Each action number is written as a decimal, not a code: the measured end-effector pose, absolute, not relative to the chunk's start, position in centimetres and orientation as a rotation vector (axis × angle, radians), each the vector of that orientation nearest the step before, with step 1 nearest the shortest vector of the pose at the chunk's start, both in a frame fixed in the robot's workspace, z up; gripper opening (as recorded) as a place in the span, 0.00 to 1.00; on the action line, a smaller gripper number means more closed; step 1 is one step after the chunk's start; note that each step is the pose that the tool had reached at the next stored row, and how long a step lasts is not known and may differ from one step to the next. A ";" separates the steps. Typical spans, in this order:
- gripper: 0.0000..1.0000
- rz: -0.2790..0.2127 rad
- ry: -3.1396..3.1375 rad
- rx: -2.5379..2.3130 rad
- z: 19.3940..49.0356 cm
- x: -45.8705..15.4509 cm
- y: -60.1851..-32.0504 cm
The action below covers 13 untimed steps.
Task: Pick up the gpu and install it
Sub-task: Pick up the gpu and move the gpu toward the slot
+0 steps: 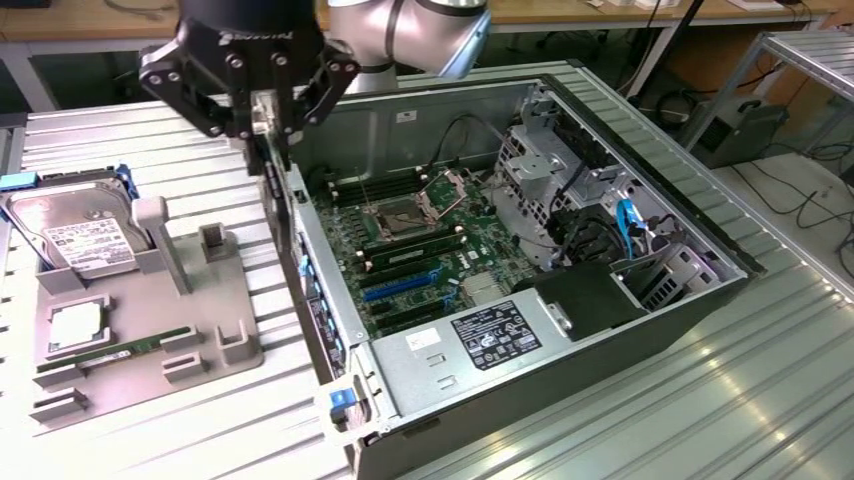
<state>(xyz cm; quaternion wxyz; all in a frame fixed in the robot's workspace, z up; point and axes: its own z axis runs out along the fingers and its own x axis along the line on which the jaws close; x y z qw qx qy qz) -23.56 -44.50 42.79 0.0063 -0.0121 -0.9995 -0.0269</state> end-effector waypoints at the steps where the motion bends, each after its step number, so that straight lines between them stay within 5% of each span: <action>1: 0.26 -0.088 -3.127 -0.038 43.2 -22.8 -44.7; 13: 0.26 -0.098 -3.127 -0.038 43.3 -16.3 -45.1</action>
